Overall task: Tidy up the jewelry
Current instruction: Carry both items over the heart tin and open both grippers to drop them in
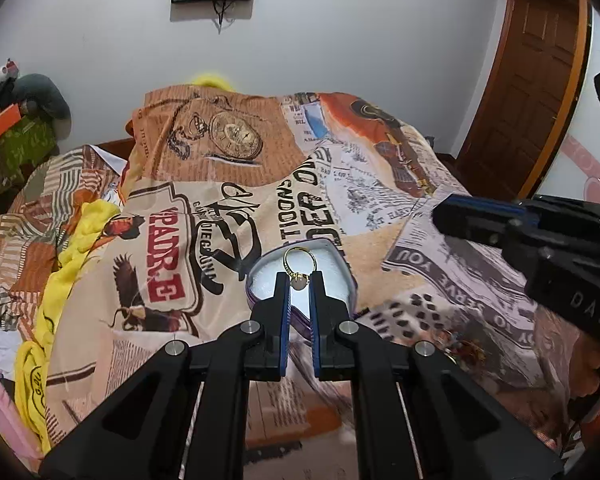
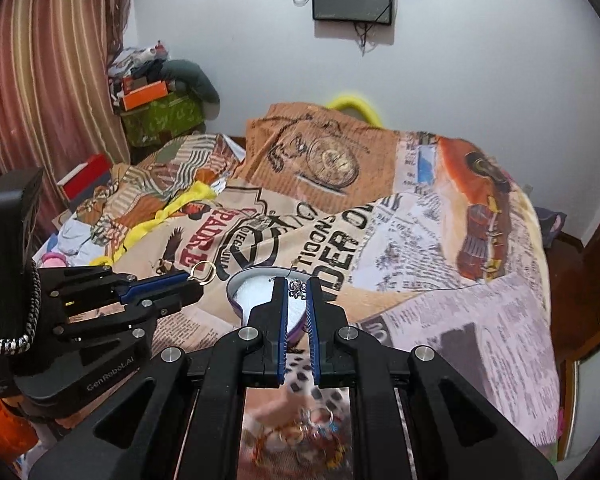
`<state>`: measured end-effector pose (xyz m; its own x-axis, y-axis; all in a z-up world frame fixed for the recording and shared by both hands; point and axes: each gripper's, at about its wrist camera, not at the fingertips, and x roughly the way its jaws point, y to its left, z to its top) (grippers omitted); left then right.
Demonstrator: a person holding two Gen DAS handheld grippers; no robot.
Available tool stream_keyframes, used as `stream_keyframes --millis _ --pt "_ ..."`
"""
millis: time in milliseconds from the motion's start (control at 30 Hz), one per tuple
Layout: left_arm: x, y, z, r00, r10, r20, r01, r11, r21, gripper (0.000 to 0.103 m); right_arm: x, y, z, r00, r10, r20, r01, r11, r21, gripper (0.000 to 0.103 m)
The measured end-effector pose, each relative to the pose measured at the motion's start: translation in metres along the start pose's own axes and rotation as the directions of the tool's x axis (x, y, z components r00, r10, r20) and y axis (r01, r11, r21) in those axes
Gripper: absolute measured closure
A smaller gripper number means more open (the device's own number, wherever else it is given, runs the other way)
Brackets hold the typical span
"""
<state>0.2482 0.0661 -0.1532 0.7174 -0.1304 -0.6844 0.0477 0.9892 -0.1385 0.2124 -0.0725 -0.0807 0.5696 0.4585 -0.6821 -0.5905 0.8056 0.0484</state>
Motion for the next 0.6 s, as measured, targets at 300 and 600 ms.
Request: stream_keyframes --millis 300,600 --pt "0.044 0.014 0.008 0.996 -0.033 -0.086 0.032 0.999 -0.008 0.096 0.048 -0.004 0.009 0.99 0.065 -0.122 -0.063 0.998 0.018 0.095" --pt "0.075 0.02 0.012 0.985 -0.055 -0.163 0.054 0.999 -0.006 0.096 0.093 -0.012 0.007 0.959 0.121 -0.258 -0.113 0.993 0.046 0.095"
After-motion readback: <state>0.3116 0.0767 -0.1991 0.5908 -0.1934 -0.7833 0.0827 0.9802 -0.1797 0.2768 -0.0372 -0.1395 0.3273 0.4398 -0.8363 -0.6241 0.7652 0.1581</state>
